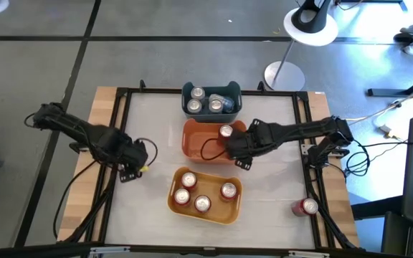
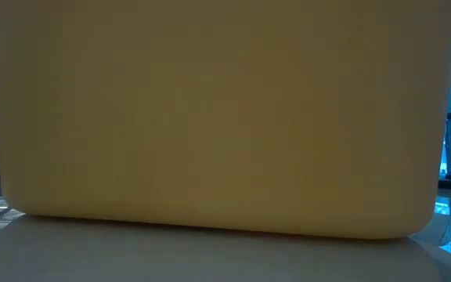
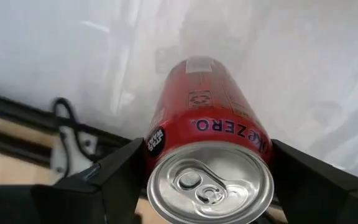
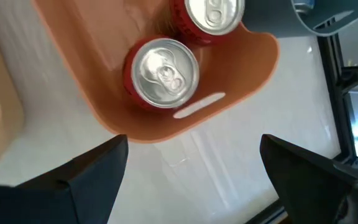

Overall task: Sort soda cans
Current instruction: Put the top red soda can into the orange bin

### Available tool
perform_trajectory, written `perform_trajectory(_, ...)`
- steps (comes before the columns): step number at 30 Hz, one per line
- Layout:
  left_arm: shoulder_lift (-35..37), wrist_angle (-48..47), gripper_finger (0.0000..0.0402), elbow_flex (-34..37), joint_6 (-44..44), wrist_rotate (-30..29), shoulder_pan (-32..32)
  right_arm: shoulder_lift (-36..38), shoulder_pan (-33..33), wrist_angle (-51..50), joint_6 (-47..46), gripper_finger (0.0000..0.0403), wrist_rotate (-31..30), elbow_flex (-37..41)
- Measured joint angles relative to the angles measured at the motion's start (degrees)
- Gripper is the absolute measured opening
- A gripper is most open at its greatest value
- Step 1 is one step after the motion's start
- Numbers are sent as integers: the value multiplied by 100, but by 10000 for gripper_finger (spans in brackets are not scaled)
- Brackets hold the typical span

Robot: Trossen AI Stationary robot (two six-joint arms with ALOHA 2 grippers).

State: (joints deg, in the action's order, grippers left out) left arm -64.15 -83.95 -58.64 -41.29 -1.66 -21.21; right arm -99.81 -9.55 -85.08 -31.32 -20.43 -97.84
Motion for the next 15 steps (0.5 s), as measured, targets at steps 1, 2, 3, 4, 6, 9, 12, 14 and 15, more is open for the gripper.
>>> perform_trajectory(1, -4, -103, 289, -218, 8, -75, 85, 0, -44, 18, -23, 363, -14, 0)
perform_trajectory(2, 1, -148, 289, -466, 46, -152, 188, 0, -87, 8, -57, 363, -43, 0)
perform_trajectory(3, 9, -158, 289, -714, 130, -238, 299, 0, -130, 5, -116, 363, -77, 0)
perform_trajectory(4, 12, -202, 289, -958, 185, -342, 411, 0, -171, 5, -171, 363, -104, 0)
perform_trajectory(6, -19, -250, 289, -1425, 387, -602, 669, 0, -250, 2, -293, 363, -159, 0)
perform_trajectory(9, -143, 110, 289, -2126, 963, -968, 1097, 0, -340, -32, -420, 363, -204, 0)
perform_trajectory(12, -475, 436, 289, -2662, 1634, -993, 1534, 0, -379, -128, -577, 363, -211, 2)
perform_trajectory(14, -813, 574, 289, -2977, 2147, -991, 1777, 0, -410, -245, -681, 363, -252, 2)
perform_trajectory(15, -1014, 637, 289, -3132, 2425, -986, 1892, 0, -415, -295, -729, 363, -267, 2)
